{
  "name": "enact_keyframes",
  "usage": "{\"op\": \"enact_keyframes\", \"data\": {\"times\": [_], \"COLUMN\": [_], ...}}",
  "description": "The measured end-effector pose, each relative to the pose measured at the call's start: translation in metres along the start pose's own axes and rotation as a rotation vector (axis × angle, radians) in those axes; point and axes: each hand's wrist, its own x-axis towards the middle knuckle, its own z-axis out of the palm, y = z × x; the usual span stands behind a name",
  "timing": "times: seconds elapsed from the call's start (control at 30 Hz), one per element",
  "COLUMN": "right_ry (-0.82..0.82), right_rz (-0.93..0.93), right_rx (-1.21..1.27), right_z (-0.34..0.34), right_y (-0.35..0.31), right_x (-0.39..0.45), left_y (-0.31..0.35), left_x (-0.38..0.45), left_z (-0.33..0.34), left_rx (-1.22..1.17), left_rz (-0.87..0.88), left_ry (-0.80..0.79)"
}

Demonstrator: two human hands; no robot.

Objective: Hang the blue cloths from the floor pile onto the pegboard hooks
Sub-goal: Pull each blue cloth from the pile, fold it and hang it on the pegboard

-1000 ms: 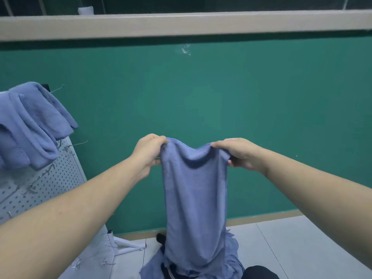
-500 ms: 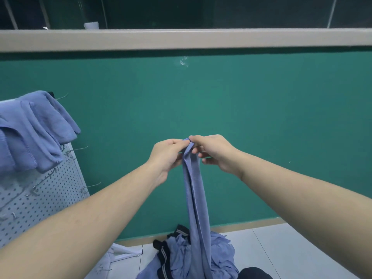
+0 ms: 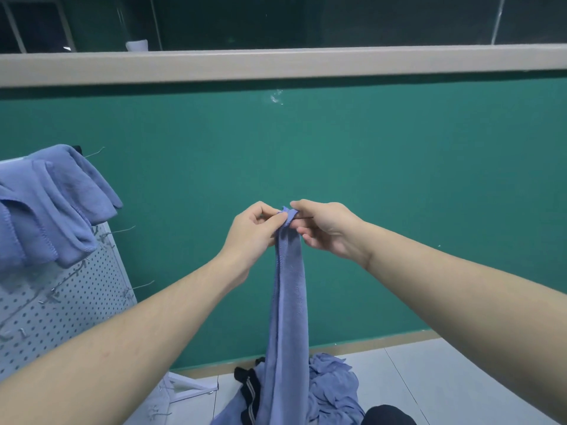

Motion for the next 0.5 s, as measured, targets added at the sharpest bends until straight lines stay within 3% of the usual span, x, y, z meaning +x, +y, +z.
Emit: {"op": "enact_keyframes", "data": {"times": [0.2, 0.33, 0.5], "right_ry": [-0.041, -0.084, 0.07], "right_rz": [-0.018, -0.052, -0.416], "right_rx": [-0.01, -0.232, -0.489], "right_z": [0.002, -0.005, -0.021], "right_y": [0.006, 0.011, 0.018], "right_x": [0.0, -0.005, 0.007], "left_y": [-0.002, -0.008, -0.009], "left_x": [-0.002, 0.002, 0.009], "left_z": [-0.009, -0.013, -0.017], "left_rx": [0.233, 0.144, 0.142], "left_rz": [0.076, 0.055, 0.051], "left_ry": [-0.112, 0.01, 0.039]}}
